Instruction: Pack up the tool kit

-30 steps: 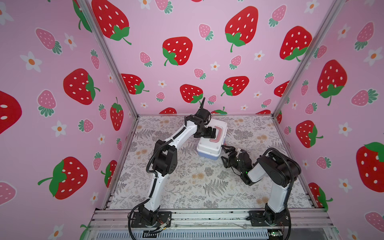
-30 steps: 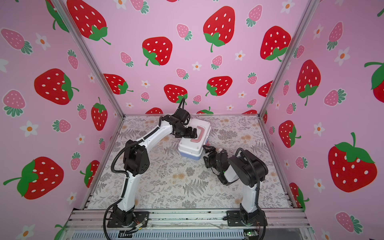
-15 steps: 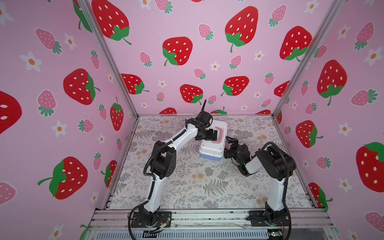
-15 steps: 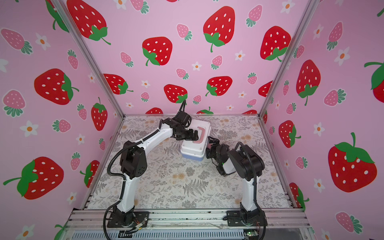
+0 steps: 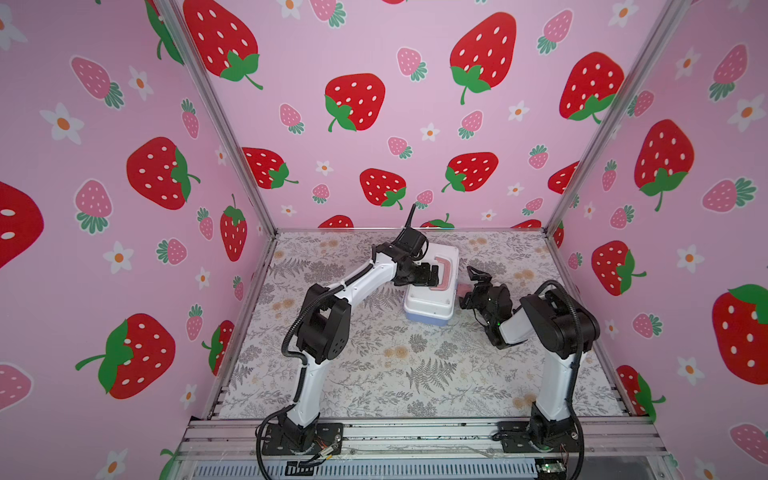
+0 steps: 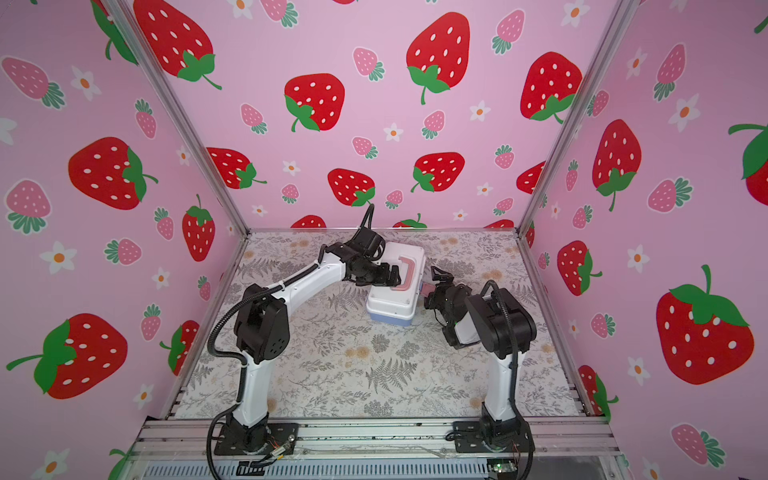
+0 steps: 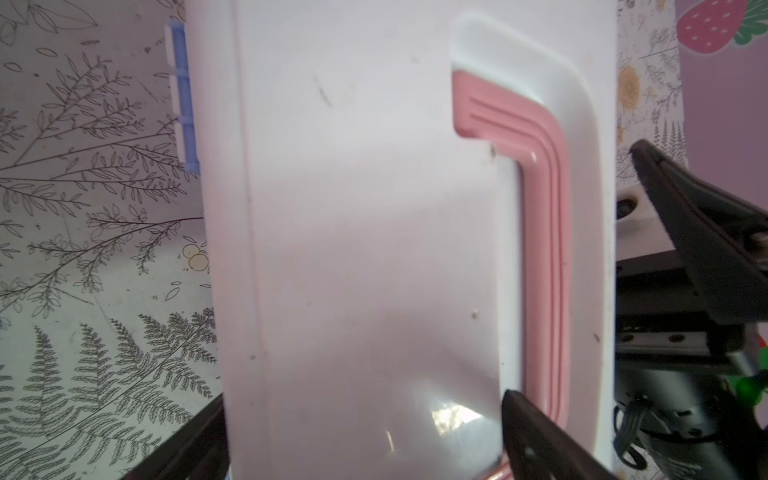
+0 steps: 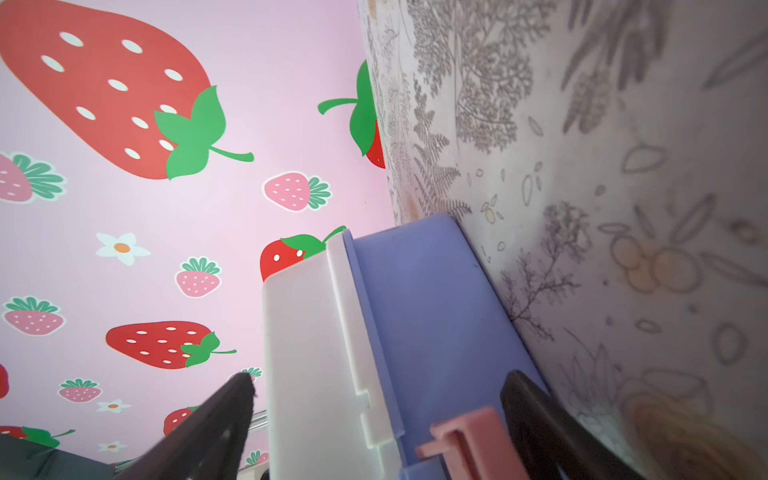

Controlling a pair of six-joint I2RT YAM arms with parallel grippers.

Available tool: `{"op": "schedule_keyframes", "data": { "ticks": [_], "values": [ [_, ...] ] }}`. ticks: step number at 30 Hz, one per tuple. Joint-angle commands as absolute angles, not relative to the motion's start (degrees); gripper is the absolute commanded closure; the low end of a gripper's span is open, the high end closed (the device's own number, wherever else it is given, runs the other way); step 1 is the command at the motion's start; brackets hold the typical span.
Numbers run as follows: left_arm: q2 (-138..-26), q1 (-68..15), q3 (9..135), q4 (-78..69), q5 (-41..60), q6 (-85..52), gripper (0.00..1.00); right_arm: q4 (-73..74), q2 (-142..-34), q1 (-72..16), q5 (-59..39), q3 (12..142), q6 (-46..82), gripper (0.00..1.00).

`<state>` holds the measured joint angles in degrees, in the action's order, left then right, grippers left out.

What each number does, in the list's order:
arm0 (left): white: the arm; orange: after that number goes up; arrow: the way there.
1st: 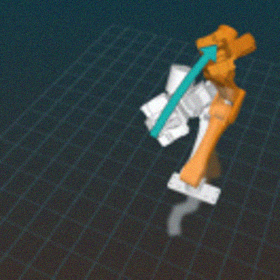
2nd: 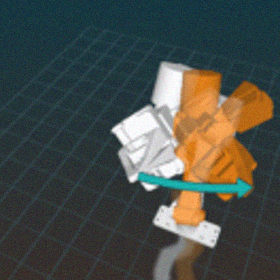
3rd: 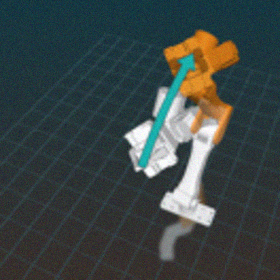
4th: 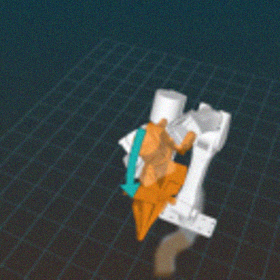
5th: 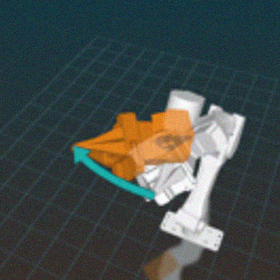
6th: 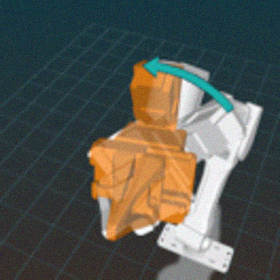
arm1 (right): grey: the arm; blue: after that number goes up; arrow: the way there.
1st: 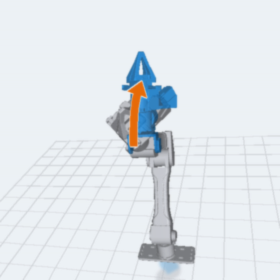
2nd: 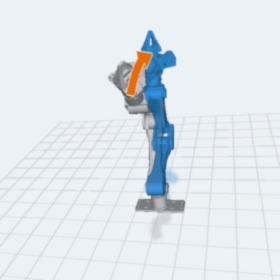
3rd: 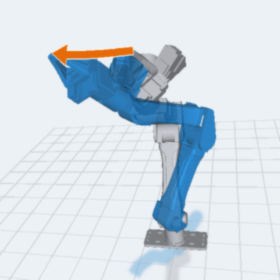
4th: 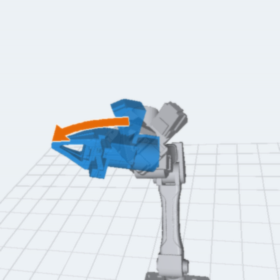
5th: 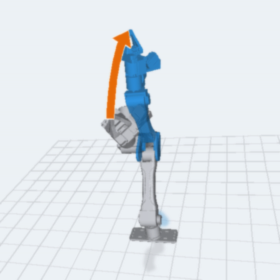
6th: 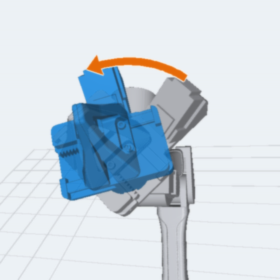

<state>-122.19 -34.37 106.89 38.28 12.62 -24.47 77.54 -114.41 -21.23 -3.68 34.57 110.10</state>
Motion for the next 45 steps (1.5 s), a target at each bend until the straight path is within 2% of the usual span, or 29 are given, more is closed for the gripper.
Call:
{"op": "schedule_keyframes", "data": {
  "ticks": [1, 8, 13, 21, 25, 27, 45],
  "values": [
    [-123.40, -35.74, 105.59, 39.88, 17.23, -24.80, 0.01, 82.71, -112.55, -19.91, -7.50, 34.06, 109.58, 0.10],
    [-123.90, -35.69, 105.64, 39.97, 17.23, -24.92, 0.01, 81.55, -111.24, -18.98, -13.66, 34.77, 103.22, 0.17],
    [-124.10, -35.61, 105.73, 39.98, 17.31, -24.88, 0.01, 79.41, -109.18, -18.98, -15.68, 34.35, 97.89, 0.29],
    [-124.88, -35.58, 106.23, 40.08, 17.88, -25.15, 0.01, 74.98, -106.95, -18.98, -17.19, 34.07, 93.77, 0.31],
    [-124.87, -35.56, 106.08, 40.07, 17.93, -25.21, 0.01, 74.88, -107.73, -19.08, -18.32, 34.05, 93.20, 0.39],
    [-124.87, -35.57, 106.00, 40.08, 17.93, -25.14, 0.01, 75.19, -108.17, -19.12, -18.89, 33.69, 92.82, 0.47],
    [-125.49, -35.55, 106.41, 40.03, 18.63, -25.59, 0.00, 70.97, -111.00, -19.86, -25.29, 34.81, 85.83, 0.51]
  ]
}}
